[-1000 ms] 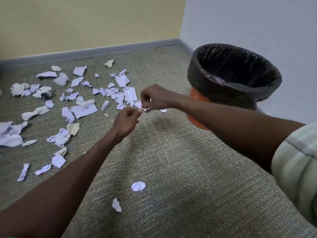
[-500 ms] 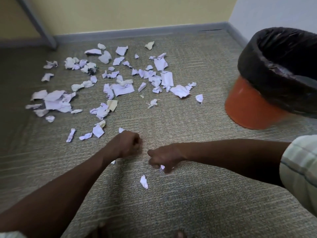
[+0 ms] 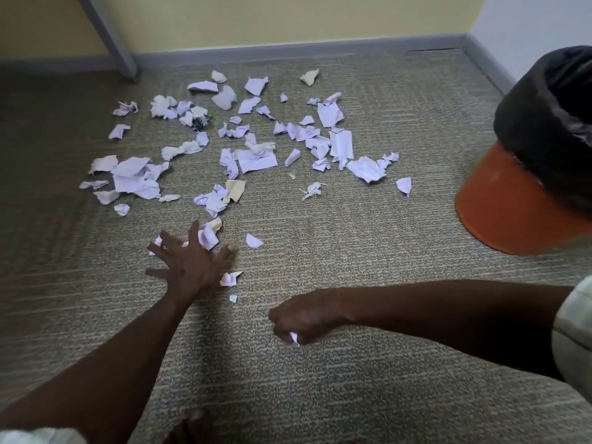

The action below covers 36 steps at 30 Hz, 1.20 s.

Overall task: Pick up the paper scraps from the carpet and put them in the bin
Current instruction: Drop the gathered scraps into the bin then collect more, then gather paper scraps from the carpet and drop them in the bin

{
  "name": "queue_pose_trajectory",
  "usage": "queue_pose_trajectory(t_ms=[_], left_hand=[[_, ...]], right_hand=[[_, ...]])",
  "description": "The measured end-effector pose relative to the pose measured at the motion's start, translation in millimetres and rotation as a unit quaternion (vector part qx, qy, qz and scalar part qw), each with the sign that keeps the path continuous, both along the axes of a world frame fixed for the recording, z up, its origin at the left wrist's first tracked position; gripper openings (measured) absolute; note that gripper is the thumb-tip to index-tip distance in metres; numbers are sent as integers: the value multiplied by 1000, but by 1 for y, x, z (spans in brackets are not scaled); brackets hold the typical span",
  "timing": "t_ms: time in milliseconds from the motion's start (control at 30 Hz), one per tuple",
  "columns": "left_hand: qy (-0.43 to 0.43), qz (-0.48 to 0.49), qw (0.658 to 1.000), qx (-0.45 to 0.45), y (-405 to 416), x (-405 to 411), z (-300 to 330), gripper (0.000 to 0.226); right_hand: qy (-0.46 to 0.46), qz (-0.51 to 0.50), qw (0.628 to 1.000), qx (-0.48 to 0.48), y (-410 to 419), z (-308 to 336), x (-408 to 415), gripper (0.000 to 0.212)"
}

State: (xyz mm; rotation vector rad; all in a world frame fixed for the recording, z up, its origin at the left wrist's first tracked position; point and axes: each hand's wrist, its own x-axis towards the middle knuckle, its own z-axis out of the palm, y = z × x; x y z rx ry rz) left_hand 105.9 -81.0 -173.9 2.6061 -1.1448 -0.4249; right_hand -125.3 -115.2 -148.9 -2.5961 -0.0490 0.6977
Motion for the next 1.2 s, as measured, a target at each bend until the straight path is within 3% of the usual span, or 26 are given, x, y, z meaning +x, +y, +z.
queue_pose_trajectory(t_ms=[100,233,300,400,500,633,700,767,1000,1100,1200], left_hand=[[9,35,999,22,-5,16,2,108],[71,87,994,19,-20,39,2,118],[114,78,990,15,-23,48,-3,116],[80,11,997,-1,-24,46,-16,105],[27,-65,996,-54,-24,42,-30,85],[-70,-178,977,-94,-17,43,-41,57],[-126,-195,968,-95,-11,42,-37,40],[-129,-193,967,-101,-6,38,-33,29],[-144,-220,961,-89,0,32,-28,26],[-135,-211,964,-91,2,31,-26,24],[-82,-158,977,-114,1,34,-23,24]], right_hand=[[-26,-108,994,8,-13,8,15,16],[-148,-304,941,7,-47,18,41,15],[-157,-370,916,-11,-63,13,56,19],[-144,-435,888,-43,-72,3,74,28],[-82,-411,905,-76,-61,-4,86,51],[-113,-349,923,-117,-40,-16,93,71],[-142,-301,934,-131,-29,-22,97,70],[-185,-263,937,-135,-18,-23,100,67],[-279,-89,938,-188,6,-51,90,34],[-260,-82,949,-156,3,-53,89,29],[-207,-195,956,-73,-10,-49,89,51]])
